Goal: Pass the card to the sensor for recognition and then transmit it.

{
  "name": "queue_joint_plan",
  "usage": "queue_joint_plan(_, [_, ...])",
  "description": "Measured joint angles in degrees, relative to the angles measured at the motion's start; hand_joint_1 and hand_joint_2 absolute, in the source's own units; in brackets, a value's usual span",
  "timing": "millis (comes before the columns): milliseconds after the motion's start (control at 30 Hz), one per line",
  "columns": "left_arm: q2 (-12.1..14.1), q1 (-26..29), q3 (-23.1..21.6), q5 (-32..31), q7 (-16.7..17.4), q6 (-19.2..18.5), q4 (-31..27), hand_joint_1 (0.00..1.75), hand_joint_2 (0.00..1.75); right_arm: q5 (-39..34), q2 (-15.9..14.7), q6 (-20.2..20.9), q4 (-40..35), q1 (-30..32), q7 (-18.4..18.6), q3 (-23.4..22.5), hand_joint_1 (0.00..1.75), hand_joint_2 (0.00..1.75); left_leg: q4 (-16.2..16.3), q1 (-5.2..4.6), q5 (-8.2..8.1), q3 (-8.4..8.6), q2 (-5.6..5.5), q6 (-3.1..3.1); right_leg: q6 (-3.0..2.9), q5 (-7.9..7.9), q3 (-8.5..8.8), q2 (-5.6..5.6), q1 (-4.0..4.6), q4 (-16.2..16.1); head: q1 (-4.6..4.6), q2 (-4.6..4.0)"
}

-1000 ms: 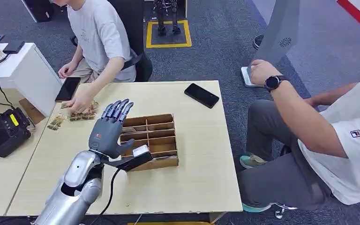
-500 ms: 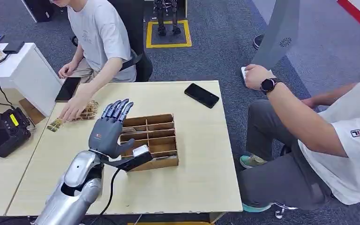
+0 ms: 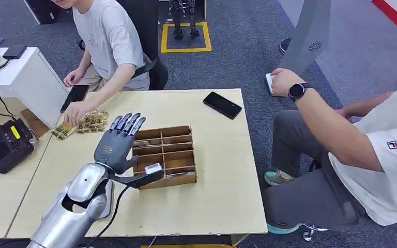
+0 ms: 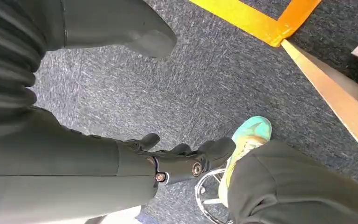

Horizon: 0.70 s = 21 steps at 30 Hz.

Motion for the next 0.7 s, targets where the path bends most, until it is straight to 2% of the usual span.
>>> queue_joint_plan(233, [1.57,-0.18,-0.35,-1.47,0.35,0.09,2.78,0.00,1.75,-0.35,-0.04,0.04,0.26,-0.45,0.00,0.83,0.00,1.75,0.00,0.00,0.00,0.00,0.00,0.00,0.00,0.00,-0.01,-0.01,0.00,0.00,0.00,0.00])
queue_joint_plan(500, [1.73,-0.55,-0.42,-1.97,0.24,-0.13,3.56,0.00,1.75,-0.96,-0.04,0.04,0.72,-0.55,0.00,1.73,0.00,1.75,0.01,-0.01,0.00,0.00,0.00,0.00,0.00,0.00,-0.01,-0.01,0.00,0.00,0.00,0.00])
queue_joint_plan(700, [1.59,-1.34,-0.42,0.22,0.04,-1.97,3.67,0.00,1.75,-1.07,-0.04,0.13,0.76,-0.56,0.00,2.25,0.00,1.75,0.00,0.00,0.00,0.00,0.00,0.00,0.00,0.00,-0.02,-0.01,0.00,0.00,0.00,0.00])
